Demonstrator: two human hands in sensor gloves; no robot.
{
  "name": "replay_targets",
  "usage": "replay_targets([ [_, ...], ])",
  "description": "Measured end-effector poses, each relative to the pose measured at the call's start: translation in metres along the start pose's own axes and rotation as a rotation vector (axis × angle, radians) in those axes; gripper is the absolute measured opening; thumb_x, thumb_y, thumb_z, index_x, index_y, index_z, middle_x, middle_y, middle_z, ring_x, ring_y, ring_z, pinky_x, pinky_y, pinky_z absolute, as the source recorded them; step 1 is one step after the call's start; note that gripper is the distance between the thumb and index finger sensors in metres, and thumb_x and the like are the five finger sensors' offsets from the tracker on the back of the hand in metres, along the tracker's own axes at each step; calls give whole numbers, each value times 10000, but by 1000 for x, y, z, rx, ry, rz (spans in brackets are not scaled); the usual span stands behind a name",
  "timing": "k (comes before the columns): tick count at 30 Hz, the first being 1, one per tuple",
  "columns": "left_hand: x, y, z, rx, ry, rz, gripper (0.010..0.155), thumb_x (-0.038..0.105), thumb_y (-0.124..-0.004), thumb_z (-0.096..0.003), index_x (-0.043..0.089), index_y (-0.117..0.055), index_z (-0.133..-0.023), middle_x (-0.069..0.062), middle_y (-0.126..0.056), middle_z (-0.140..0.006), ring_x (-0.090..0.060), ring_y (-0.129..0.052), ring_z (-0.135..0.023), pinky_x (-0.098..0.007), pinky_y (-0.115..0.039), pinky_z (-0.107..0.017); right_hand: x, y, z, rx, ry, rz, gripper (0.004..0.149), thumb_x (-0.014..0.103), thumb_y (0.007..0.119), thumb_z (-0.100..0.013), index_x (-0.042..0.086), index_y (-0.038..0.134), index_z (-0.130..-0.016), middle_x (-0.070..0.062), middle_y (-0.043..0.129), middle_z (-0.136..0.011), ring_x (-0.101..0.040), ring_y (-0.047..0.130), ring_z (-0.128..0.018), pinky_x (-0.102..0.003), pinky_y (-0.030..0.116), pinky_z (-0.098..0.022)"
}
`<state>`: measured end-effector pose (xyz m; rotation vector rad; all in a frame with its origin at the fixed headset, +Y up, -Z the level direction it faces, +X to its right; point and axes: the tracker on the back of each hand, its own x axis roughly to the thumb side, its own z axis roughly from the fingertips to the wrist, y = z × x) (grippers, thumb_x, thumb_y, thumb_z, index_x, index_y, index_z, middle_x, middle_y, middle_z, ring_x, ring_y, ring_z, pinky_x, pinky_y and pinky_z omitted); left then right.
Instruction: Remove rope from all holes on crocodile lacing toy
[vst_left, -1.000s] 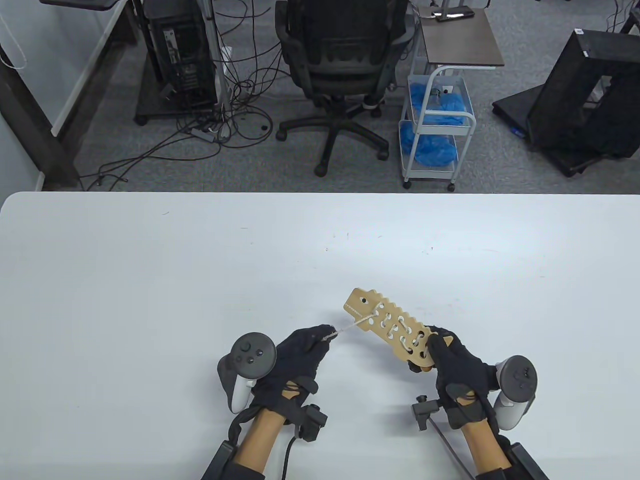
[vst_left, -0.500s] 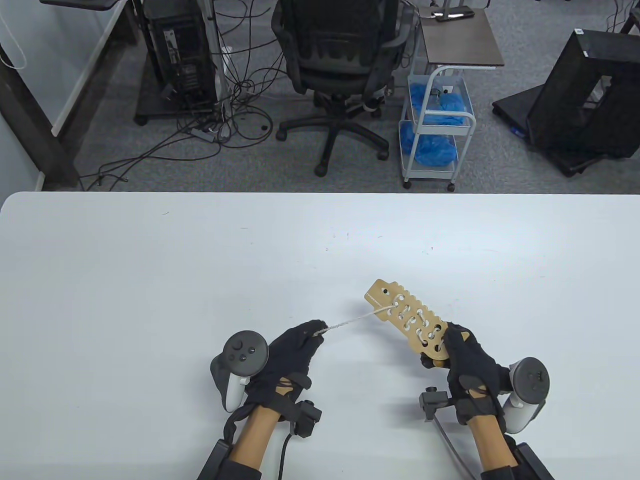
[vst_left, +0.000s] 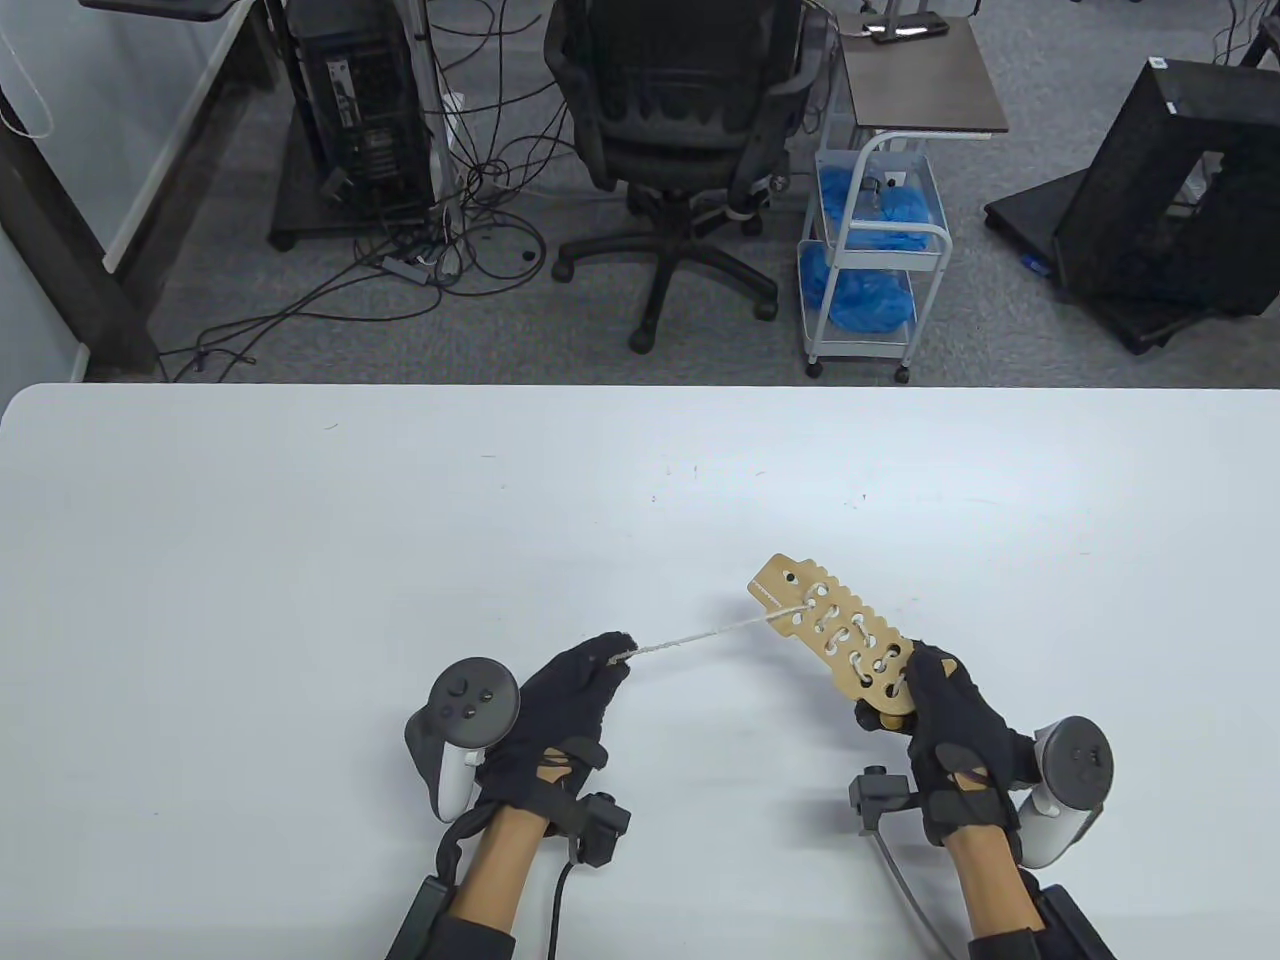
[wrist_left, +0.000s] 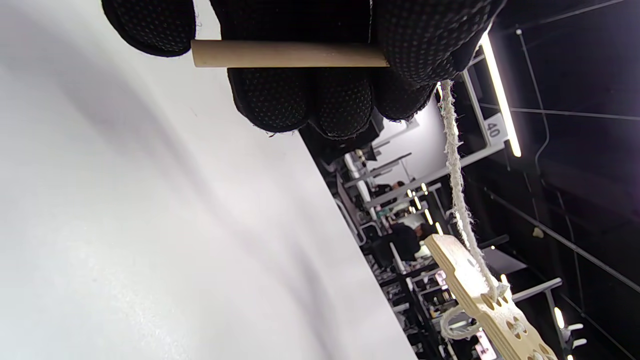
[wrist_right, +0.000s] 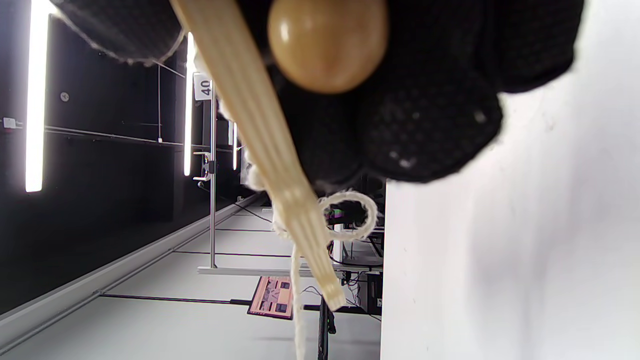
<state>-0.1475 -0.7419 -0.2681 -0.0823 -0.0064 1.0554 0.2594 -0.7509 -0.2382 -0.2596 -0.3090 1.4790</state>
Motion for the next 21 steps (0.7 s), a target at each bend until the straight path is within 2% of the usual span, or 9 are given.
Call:
replay_targets([
  [21, -13, 20, -3, 59, 57, 26, 474, 401, -763, -496, 365, -824, -964, -4, -918, -937, -232, -915, -809, -640, -655, -685, 0, -13, -4, -60, 46, -110, 521, 418, 761, -449, 16, 801, -779, -218, 998, -538, -399, 1002, -368, -626, 763, -389],
])
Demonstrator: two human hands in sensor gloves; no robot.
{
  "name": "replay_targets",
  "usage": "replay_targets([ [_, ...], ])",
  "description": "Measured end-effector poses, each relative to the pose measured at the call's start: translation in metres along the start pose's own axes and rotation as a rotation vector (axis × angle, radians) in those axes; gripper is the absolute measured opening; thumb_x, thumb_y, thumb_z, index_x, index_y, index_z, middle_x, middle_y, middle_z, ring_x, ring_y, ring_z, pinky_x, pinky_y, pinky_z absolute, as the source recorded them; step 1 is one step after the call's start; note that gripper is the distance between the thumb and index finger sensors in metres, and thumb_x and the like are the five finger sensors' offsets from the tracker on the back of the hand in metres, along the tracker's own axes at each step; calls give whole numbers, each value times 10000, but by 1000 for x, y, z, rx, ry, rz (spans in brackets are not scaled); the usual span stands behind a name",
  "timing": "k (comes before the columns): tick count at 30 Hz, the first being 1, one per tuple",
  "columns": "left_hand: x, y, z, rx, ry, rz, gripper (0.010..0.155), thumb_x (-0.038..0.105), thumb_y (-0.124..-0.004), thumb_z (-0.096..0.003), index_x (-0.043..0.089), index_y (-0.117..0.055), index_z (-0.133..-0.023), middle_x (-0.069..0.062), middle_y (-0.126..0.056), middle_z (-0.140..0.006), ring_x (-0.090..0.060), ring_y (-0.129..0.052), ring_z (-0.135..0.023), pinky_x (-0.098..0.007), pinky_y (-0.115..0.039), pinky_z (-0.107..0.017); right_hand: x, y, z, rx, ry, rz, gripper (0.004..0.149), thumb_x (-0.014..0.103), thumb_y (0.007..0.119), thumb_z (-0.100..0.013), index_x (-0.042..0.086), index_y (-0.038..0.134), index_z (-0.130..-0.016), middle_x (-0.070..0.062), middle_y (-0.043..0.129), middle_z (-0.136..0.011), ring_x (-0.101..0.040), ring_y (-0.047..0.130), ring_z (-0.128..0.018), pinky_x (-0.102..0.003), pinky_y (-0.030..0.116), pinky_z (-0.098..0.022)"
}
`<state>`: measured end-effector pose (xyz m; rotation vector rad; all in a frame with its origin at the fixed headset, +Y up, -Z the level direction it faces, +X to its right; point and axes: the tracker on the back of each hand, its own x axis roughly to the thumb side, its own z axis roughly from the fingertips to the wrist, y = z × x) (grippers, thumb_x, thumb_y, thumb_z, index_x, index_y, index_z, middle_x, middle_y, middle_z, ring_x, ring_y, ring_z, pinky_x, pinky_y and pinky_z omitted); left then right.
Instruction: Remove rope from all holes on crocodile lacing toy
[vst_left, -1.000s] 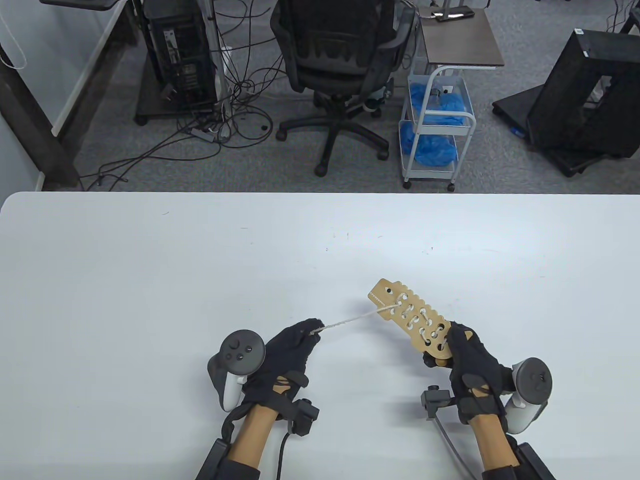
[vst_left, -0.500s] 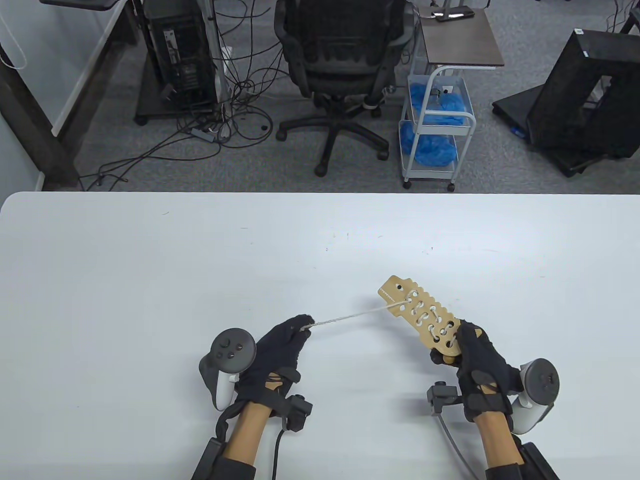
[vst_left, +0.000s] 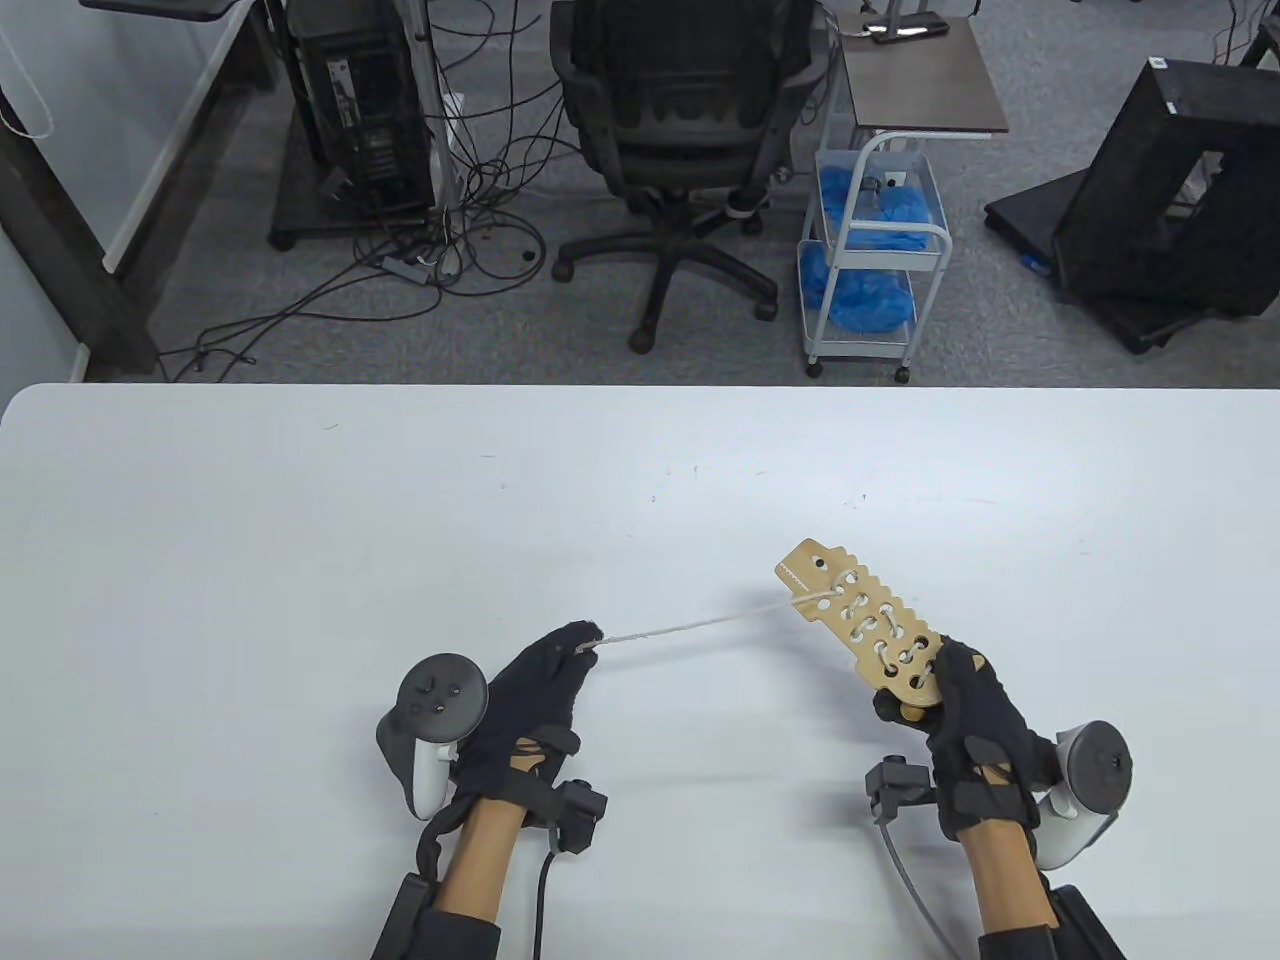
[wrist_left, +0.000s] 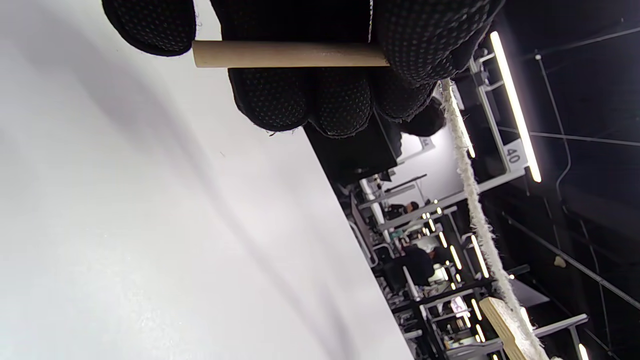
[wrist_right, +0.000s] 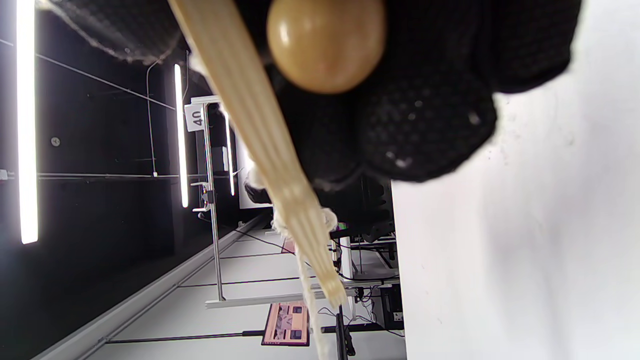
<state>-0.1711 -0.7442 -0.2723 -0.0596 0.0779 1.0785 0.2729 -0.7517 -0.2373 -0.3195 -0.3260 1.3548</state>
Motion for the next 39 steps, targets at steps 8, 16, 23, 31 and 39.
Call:
replay_targets([
  [8, -4, 6, -1, 22, 14, 11, 475, 400, -761, -497, 368, -819, -967, -3, -918, -938, -232, -914, -812, -640, -655, -685, -1, -5, -2, -23, 28, -73, 522, 421, 756, -454, 20, 794, -786, -213, 994, -549, -396, 1002, -377, -624, 762, -394],
  [16, -6, 13, -1, 62, 21, 25, 482, 368, -746, -508, 419, -759, -987, 8, -920, -935, -227, -917, -812, -638, -656, -688, -1, -8, -3, -26, 35, -119, 526, 429, 752, -456, 28, 786, -794, -207, 990, -561, -390, 1001, -391, -620, 763, -403],
  [23, -12, 20, -2, 88, 46, 37, 491, 353, -743, -511, 436, -727, -995, 19, -952, -911, -224, -941, -793, -632, -671, -681, -2, -9, -4, -17, 46, -205, 525, 434, 744, -463, 36, 775, -805, -200, 984, -578, -386, 998, -407, -616, 761, -415],
  [31, -14, 26, -1, 127, 56, 24, 482, 359, -756, -502, 442, -734, -977, 55, -1012, -872, -188, -995, -759, -607, -708, -671, -2, -7, -4, 2, 35, -209, 523, 435, 741, -466, 41, 772, -810, -196, 983, -583, -381, 998, -414, -614, 761, -421],
  [39, -15, 26, -2, 138, 58, 4, 483, 318, -805, -480, 427, -766, -949, 71, -1060, -821, -165, -1031, -717, -587, -734, -660, -3, -6, -3, 2, 37, -191, 524, 436, 740, -466, 42, 772, -810, -196, 982, -584, -381, 997, -415, -615, 760, -421],
])
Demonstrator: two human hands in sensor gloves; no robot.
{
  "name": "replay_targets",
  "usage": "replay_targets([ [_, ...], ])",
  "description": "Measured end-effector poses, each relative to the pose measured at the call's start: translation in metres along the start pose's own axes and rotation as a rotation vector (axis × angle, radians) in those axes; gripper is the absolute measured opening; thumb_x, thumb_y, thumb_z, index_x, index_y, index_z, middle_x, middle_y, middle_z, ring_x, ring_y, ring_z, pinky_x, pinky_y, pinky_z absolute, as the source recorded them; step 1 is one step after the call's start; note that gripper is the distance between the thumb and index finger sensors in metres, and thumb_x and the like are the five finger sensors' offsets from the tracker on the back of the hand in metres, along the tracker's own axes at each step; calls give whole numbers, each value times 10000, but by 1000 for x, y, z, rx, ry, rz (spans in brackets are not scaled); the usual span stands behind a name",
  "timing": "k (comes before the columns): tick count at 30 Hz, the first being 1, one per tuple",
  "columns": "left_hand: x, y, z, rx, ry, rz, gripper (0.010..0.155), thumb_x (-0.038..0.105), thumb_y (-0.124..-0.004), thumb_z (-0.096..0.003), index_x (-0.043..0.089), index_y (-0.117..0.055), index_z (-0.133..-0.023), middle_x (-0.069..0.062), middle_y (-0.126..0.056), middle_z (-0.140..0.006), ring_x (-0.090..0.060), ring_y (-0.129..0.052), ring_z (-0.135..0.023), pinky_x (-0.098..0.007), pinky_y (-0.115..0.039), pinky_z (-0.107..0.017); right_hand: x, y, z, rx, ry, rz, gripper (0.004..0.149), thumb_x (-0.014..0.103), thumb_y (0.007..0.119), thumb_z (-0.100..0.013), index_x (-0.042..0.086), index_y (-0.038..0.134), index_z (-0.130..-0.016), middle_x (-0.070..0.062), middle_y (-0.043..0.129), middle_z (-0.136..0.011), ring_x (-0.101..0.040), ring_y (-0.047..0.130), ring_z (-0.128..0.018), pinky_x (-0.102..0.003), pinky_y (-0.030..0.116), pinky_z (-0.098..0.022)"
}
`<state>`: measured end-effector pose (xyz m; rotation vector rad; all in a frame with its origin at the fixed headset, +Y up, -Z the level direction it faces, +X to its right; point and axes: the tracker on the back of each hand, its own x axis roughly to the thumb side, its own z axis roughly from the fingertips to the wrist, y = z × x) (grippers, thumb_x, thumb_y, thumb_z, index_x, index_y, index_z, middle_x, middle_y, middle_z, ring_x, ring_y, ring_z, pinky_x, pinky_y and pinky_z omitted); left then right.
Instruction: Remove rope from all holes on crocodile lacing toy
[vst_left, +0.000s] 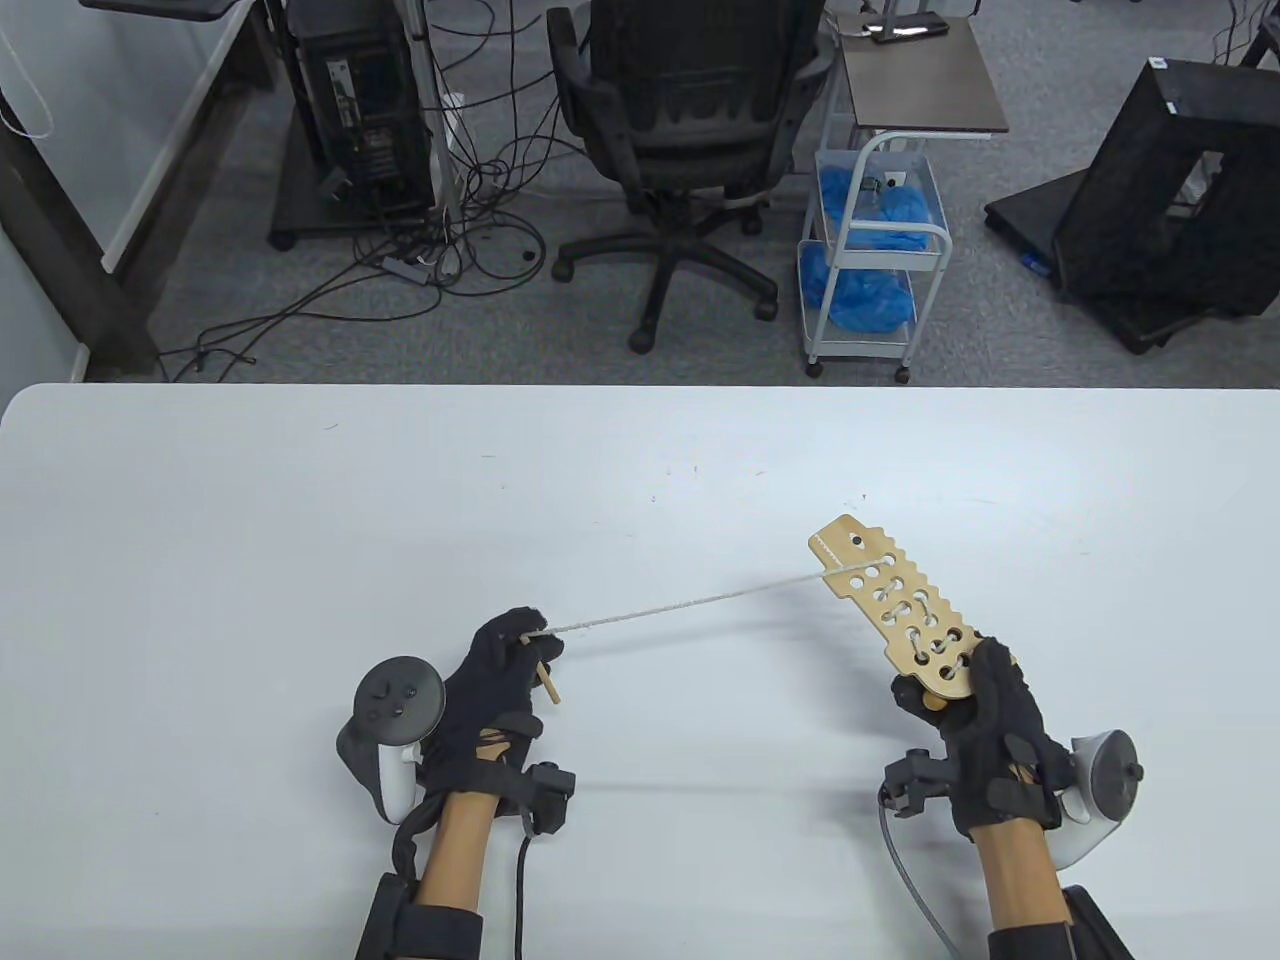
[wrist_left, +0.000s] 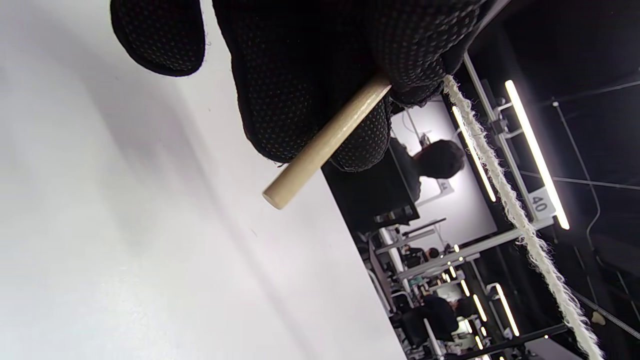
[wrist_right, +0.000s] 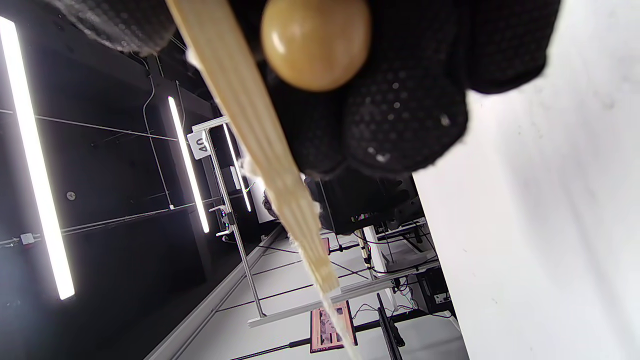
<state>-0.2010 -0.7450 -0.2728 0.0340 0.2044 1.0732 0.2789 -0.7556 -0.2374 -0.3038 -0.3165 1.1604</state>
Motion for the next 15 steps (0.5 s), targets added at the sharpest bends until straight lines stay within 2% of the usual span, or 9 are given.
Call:
replay_targets([
  [15, 11, -2, 4, 26, -94, -47, 454, 403, -806, -440, 436, -799, -893, 87, -1086, -689, -145, -1044, -619, -577, -747, -648, -7, 14, 5, 68, -23, 137, 524, 432, 745, -462, 38, 776, -806, -200, 984, -579, -385, 997, -409, -617, 759, -417],
])
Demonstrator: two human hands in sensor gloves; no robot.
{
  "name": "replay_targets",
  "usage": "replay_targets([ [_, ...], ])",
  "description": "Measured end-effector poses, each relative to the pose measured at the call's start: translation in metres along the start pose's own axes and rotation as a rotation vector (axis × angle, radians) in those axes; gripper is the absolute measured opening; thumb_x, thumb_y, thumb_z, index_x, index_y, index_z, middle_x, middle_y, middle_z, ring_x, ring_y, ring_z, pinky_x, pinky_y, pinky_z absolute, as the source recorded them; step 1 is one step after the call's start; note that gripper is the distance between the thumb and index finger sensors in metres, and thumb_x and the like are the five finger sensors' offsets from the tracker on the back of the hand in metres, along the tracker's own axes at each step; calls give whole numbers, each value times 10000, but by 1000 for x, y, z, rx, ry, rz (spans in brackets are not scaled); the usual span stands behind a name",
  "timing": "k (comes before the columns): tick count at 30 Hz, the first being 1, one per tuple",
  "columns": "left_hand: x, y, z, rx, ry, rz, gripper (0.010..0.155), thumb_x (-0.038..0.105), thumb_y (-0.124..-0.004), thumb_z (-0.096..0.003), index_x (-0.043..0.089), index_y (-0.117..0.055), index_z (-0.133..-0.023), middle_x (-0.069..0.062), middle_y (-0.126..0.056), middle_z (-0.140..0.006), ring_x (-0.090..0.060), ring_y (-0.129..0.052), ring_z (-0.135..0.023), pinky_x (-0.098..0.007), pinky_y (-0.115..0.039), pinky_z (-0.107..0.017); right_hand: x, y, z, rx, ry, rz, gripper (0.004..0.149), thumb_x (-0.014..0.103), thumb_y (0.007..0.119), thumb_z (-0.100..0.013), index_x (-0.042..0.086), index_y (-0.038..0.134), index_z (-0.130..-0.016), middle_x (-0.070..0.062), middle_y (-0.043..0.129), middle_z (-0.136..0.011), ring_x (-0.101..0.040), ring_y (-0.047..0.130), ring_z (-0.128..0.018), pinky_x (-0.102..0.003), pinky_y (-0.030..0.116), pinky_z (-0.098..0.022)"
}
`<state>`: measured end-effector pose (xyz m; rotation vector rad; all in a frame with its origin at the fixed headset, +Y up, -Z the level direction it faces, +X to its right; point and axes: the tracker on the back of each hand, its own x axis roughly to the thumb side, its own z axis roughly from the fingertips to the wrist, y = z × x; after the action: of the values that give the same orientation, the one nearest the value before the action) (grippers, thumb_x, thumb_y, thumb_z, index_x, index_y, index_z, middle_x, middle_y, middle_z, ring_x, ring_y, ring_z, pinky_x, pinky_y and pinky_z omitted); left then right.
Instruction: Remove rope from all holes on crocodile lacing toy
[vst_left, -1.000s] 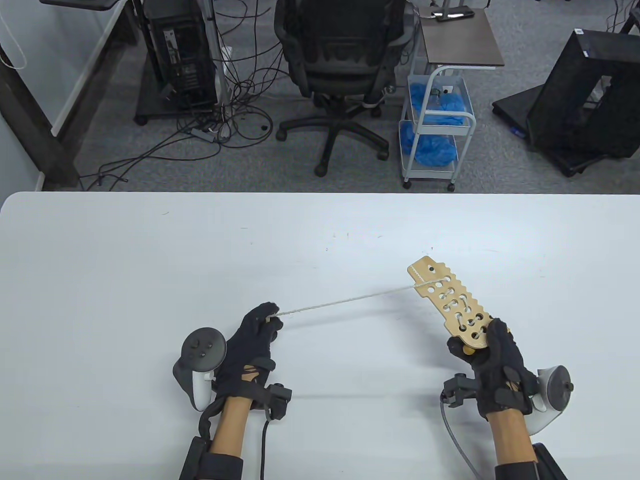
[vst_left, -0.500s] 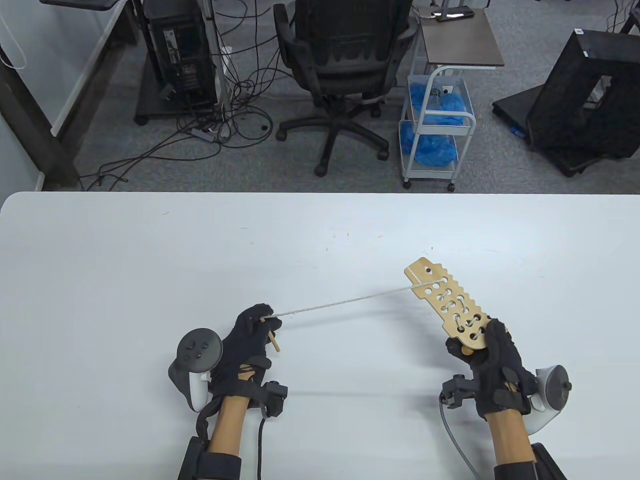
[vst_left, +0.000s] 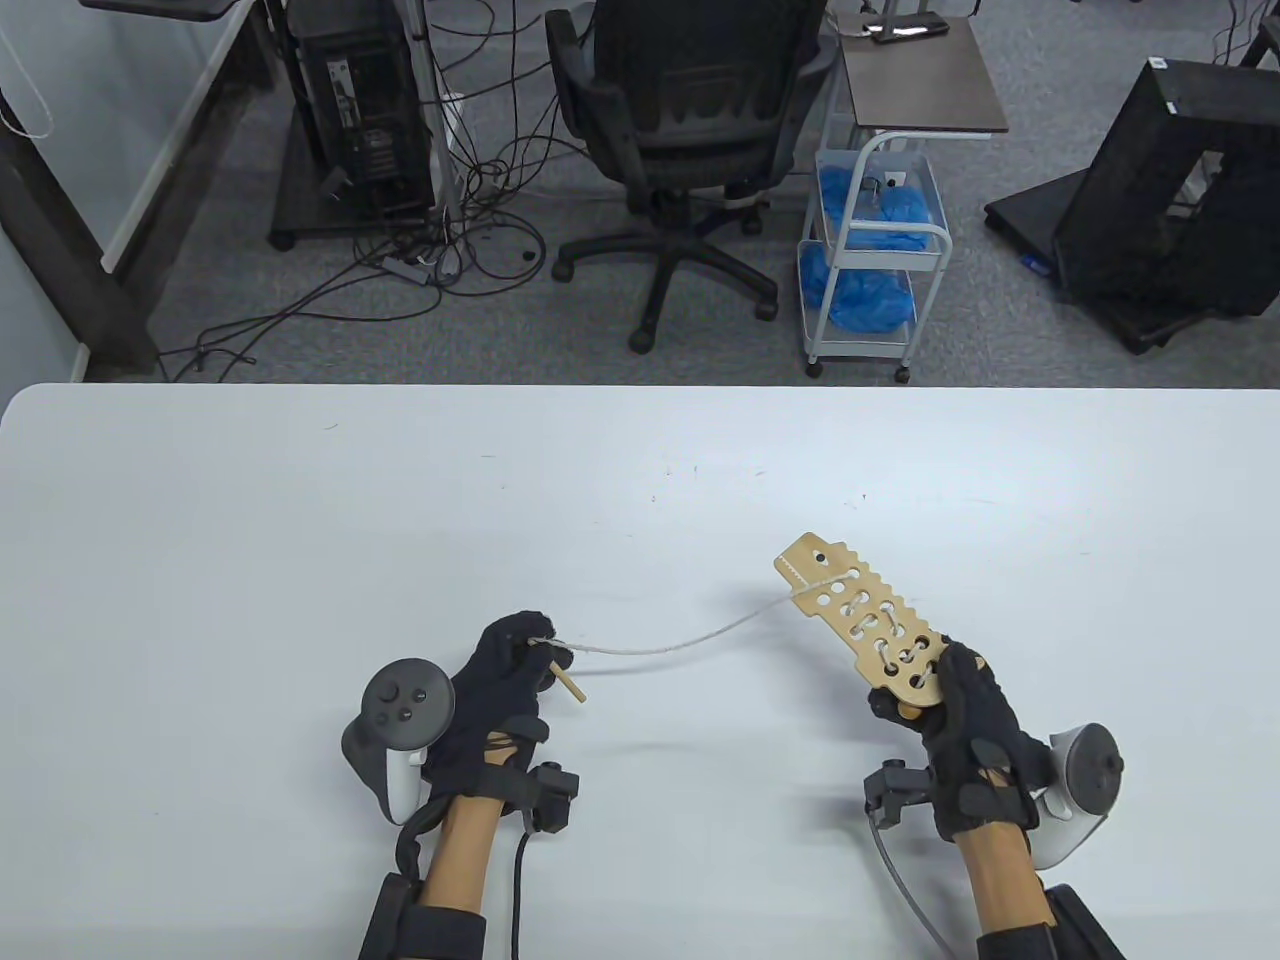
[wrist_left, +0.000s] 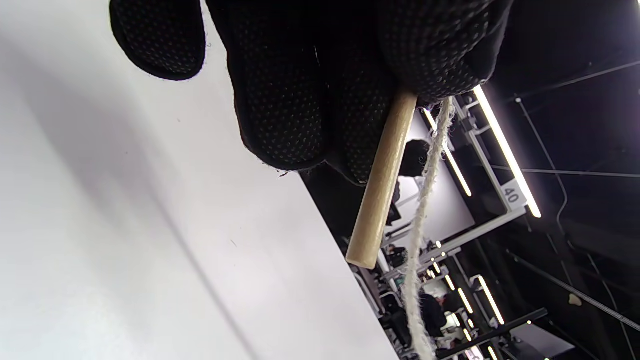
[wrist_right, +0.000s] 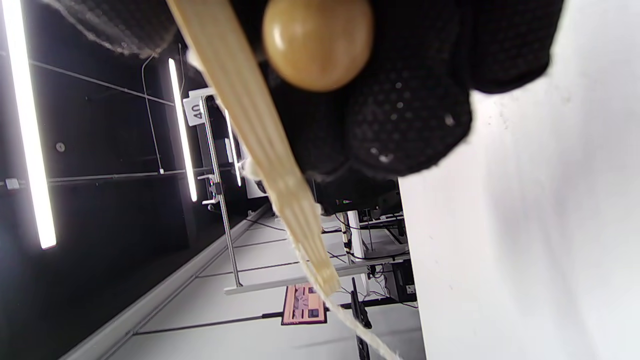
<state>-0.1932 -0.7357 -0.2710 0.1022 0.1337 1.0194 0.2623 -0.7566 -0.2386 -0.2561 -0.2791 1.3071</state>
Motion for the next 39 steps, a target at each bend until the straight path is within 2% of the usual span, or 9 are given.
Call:
replay_targets([
  [7, 7, -2, 3, 16, -47, -14, 445, 431, -802, -428, 437, -809, -873, 99, -1083, -659, -131, -1042, -591, -567, -752, -647, -4, 11, 4, 56, -20, 104, 523, 428, 750, -458, 34, 782, -801, -204, 986, -571, -389, 997, -402, -620, 759, -412],
  [13, 16, -9, 5, -5, -101, -31, 435, 438, -810, -420, 427, -825, -854, 89, -1083, -633, -133, -1039, -553, -501, -811, -579, -6, 20, 7, 102, -37, 157, 523, 427, 750, -458, 33, 783, -801, -206, 986, -571, -391, 997, -401, -622, 757, -412],
  [19, 30, -19, 11, -28, -182, -81, 432, 445, -813, -414, 420, -834, -844, 89, -1084, -625, -132, -1039, -541, -480, -827, -550, -6, 29, 11, 154, -66, 201, 523, 425, 753, -456, 33, 785, -799, -207, 987, -569, -393, 997, -399, -623, 757, -411],
  [39, 54, -33, 26, -44, -321, -152, 402, 475, -857, -405, 389, -852, -798, 94, -1082, -624, -135, -1038, -557, -512, -804, -590, -5, 45, 17, 264, -132, 345, 525, 419, 760, -450, 26, 794, -797, -215, 991, -561, -402, 996, -392, -631, 752, -408],
])
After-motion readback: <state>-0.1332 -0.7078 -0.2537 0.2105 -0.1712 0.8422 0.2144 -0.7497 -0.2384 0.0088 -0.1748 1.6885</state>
